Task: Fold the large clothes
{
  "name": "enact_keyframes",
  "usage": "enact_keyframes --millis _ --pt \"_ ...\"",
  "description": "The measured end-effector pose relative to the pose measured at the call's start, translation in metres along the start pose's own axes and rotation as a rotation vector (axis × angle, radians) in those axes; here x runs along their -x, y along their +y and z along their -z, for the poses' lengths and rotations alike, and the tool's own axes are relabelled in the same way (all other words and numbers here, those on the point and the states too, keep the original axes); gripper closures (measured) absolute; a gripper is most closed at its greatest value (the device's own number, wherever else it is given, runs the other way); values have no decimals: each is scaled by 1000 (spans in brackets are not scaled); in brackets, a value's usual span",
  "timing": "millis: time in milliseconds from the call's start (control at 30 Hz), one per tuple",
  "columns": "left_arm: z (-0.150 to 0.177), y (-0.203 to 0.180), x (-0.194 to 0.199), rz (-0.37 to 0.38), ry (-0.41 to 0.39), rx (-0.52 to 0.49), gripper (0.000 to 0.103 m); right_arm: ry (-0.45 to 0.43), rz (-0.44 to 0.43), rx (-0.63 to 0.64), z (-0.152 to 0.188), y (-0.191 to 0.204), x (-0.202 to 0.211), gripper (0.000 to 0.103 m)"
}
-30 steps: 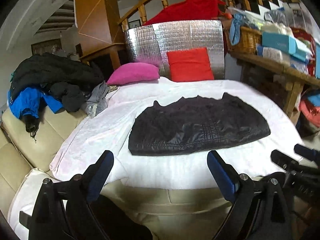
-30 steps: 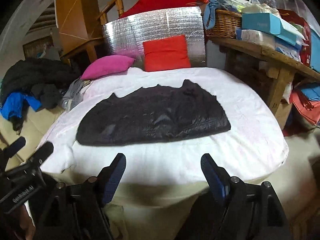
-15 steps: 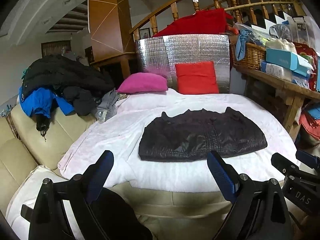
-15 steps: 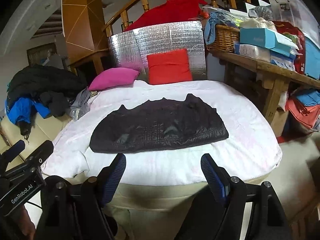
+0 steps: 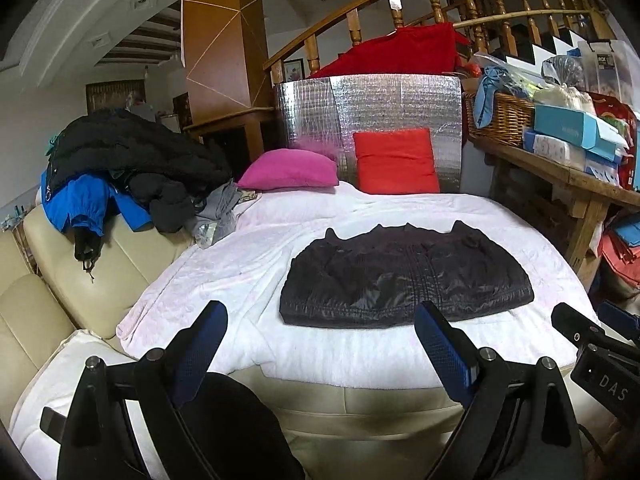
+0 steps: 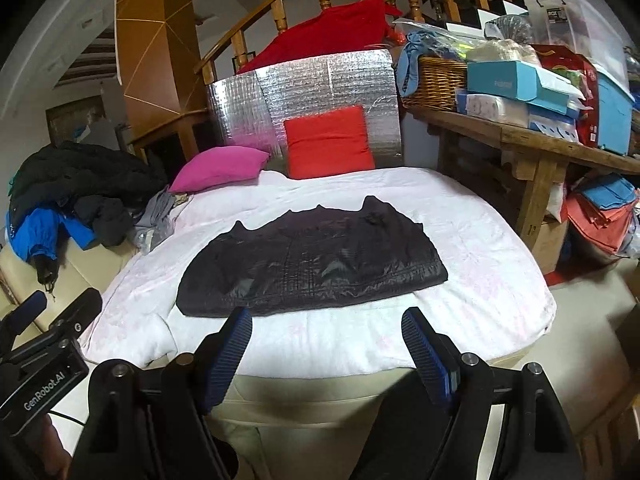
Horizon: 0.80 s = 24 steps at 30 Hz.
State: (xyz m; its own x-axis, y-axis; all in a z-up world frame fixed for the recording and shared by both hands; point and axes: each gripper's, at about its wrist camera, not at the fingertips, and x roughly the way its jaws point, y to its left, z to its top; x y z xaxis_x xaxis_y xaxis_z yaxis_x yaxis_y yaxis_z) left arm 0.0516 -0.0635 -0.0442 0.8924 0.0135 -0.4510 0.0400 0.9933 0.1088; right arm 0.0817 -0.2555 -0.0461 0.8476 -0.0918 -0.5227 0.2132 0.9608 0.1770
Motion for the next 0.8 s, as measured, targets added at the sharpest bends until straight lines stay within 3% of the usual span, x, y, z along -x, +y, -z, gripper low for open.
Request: enact_keyframes --millis 800 --pt "2 4 2 5 5 10 8 0 14 -16 3 6 1 23"
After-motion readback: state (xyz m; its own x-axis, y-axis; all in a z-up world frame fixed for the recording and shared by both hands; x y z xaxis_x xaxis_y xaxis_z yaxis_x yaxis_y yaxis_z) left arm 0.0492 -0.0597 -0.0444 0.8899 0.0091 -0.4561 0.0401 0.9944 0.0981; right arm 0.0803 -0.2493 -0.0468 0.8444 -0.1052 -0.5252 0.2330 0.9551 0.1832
